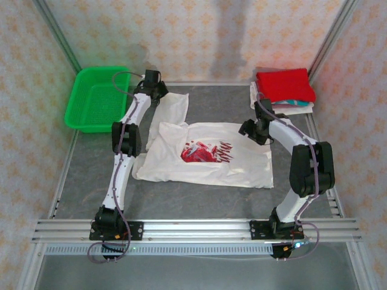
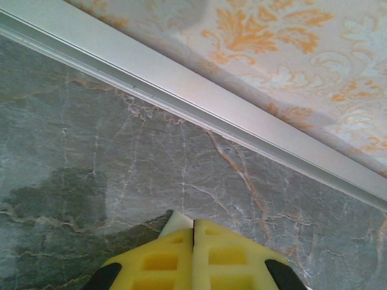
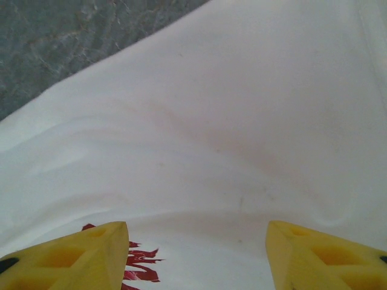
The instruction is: Fold and stack the t-shirts
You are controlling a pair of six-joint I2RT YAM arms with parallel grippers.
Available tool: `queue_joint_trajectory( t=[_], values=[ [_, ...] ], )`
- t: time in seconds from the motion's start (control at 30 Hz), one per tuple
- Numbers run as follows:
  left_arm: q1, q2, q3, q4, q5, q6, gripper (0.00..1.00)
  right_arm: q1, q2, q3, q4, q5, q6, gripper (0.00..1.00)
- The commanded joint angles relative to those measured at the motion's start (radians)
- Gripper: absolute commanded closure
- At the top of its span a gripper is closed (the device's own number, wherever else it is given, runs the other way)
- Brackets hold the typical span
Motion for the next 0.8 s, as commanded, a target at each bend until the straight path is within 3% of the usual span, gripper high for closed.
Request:
queue_joint_trajectory(
  t=[0.0,0.2,0.37,0.4,0.43,0.57,0.73,0.77],
  values=[
    [-0.001,-0.098,0.016,-0.019,0.037,0.031,1.00,-0.007,0.021,0.047,0.002,0.007,0.010,0.38],
    [-0.017,-0.172,0.014,-0.045,0.029,0.095,1.00,-0.008,0.032,0.079,0.012,0.012,0.013,0.39],
    [-0.024,-0.205,0.011,-0.107,-0.059,0.136,1.00,-0.007,0.042,0.095,0.017,-0.003,0.019,0.39],
    [-0.023,-0.204,0.010,-0.122,-0.081,0.143,0.89,-0.007,0.040,0.093,0.018,-0.006,0.020,0.39],
    [-0.023,-0.201,0.007,-0.127,-0.092,0.149,0.66,-0.007,0.039,0.089,0.021,-0.009,0.020,0.39],
    [-0.022,-0.175,-0.012,-0.115,-0.096,0.129,0.39,-0.007,0.041,0.085,0.024,-0.014,0.017,0.38],
    [-0.022,-0.126,-0.007,-0.107,-0.176,0.097,0.24,-0.007,0.033,0.084,0.018,-0.030,0.012,0.38],
    [-0.022,-0.118,-0.008,-0.099,-0.185,0.100,0.27,-0.007,0.031,0.082,0.018,-0.030,0.011,0.38]
  ],
)
